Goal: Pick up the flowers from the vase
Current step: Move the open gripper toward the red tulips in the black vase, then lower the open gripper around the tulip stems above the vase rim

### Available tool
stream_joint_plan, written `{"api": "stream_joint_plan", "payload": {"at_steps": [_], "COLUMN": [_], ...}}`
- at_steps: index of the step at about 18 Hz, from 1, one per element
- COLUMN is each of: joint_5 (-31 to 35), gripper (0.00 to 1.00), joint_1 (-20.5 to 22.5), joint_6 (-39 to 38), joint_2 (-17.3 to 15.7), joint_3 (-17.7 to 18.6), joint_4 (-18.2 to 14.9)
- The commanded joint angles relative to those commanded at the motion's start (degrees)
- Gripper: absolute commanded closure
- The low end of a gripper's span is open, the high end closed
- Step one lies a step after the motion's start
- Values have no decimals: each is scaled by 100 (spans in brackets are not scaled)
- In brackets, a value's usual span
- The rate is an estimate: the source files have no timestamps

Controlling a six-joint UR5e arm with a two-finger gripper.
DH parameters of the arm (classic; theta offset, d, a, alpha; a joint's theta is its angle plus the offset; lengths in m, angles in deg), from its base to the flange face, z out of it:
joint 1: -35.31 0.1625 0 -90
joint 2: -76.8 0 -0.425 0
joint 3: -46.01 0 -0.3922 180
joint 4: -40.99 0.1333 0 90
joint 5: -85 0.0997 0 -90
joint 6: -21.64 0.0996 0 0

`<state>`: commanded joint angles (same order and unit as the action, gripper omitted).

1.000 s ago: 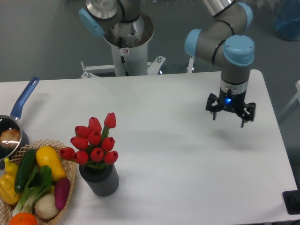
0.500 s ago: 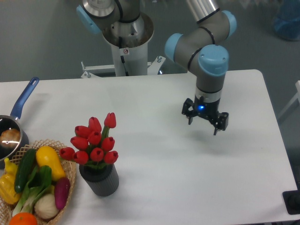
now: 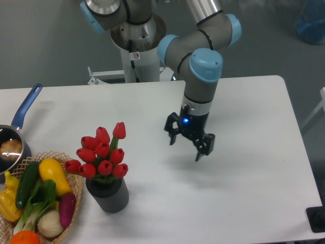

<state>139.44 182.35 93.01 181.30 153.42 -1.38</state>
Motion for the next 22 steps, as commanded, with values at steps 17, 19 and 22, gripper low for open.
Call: {"api": "stream_joint_plan", "payload": {"at_steps": [17, 19, 22], "joint_5": [-2649, -2982, -3291], "gripper": [0, 0, 0], "joint_1": [-334, -334, -334], "joint_6": [896, 1080, 1292], "joint_2": [465, 579, 685], "joint_3": [-114, -106, -97], "joint_4": [18, 18, 26]}}
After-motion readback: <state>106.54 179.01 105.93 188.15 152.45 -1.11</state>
